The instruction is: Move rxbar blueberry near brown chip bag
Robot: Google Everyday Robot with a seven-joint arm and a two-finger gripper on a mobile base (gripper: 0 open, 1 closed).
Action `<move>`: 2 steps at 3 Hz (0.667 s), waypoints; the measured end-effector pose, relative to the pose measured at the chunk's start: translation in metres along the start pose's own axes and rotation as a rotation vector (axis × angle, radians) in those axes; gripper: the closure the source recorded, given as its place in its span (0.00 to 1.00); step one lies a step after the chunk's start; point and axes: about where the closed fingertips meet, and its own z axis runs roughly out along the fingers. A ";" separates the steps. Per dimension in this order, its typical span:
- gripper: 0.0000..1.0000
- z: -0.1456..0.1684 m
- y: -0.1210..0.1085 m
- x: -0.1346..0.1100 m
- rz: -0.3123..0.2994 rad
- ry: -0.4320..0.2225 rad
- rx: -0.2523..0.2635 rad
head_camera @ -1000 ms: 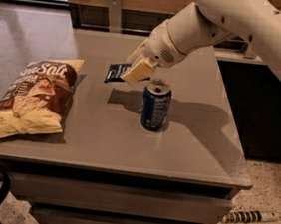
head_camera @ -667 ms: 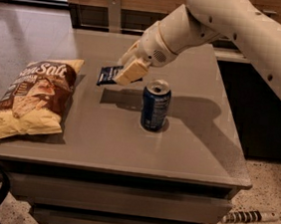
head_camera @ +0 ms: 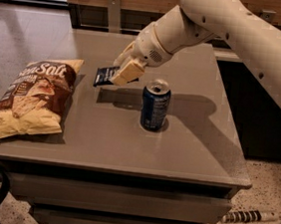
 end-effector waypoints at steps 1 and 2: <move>0.59 0.002 0.001 -0.001 -0.001 0.000 -0.004; 0.35 0.004 0.002 -0.002 -0.003 0.000 -0.007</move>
Offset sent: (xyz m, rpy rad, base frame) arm -0.0005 0.0015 -0.0007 -0.0003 0.0014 0.0027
